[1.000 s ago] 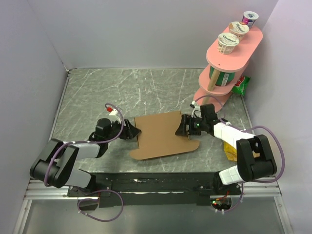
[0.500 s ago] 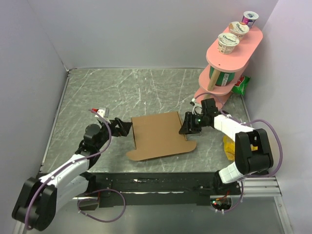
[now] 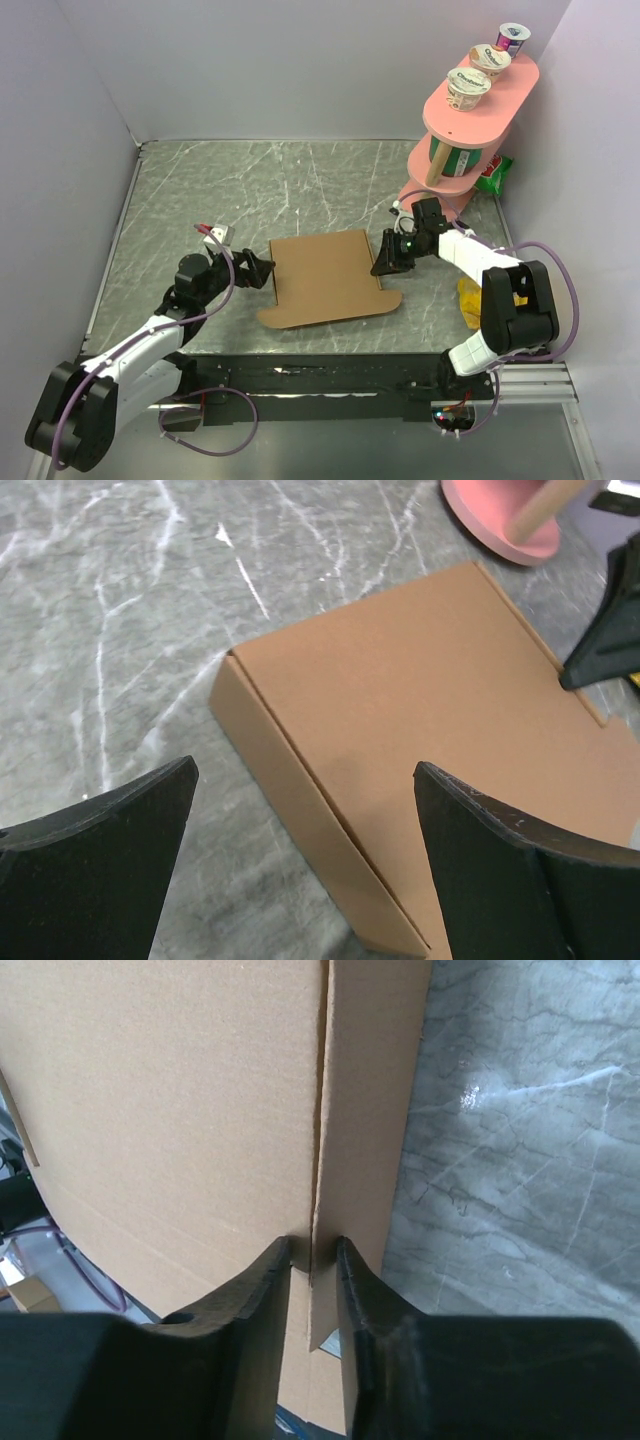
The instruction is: Fold the paper box
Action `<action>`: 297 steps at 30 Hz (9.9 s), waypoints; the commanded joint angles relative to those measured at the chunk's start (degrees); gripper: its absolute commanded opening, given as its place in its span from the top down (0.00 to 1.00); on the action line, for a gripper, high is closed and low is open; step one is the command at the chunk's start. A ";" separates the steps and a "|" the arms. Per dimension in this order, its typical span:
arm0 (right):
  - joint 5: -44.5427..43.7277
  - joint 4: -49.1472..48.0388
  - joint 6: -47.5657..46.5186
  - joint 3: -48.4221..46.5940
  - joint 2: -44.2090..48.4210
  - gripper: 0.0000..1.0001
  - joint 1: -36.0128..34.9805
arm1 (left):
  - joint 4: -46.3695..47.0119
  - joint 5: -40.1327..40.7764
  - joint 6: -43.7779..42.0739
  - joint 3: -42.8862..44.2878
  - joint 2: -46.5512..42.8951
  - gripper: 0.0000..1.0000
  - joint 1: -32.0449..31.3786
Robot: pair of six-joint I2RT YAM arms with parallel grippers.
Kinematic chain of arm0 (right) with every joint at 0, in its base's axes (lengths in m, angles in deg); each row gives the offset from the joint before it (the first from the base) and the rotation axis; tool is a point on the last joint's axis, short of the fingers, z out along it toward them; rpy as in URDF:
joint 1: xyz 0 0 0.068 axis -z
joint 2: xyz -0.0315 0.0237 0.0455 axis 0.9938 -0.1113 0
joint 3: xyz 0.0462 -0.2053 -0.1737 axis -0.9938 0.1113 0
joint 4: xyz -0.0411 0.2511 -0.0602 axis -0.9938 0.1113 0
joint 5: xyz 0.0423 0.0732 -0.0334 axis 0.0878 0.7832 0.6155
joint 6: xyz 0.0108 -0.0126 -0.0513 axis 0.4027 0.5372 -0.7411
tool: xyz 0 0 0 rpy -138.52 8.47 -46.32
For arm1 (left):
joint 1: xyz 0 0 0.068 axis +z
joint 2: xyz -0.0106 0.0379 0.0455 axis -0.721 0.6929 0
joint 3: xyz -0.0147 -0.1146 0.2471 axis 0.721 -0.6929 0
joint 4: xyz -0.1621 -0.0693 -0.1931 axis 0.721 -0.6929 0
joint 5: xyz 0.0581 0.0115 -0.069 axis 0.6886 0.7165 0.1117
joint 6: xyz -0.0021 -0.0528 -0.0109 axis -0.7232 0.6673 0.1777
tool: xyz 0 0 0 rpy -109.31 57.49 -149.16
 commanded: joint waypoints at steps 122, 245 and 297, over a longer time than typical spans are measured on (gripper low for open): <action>-51.71 -16.85 -48.78 -23.19 4.15 0.48 -34.31 | -7.36 -4.45 7.51 11.50 -16.19 0.04 3.85; -41.08 -21.10 -35.78 0.02 9.67 1.00 -41.95 | 2.34 -1.19 9.09 3.66 -10.38 0.03 5.61; -0.99 0.46 -37.18 -22.40 7.04 1.00 -19.53 | 18.68 -42.07 -4.71 22.12 19.14 0.01 17.48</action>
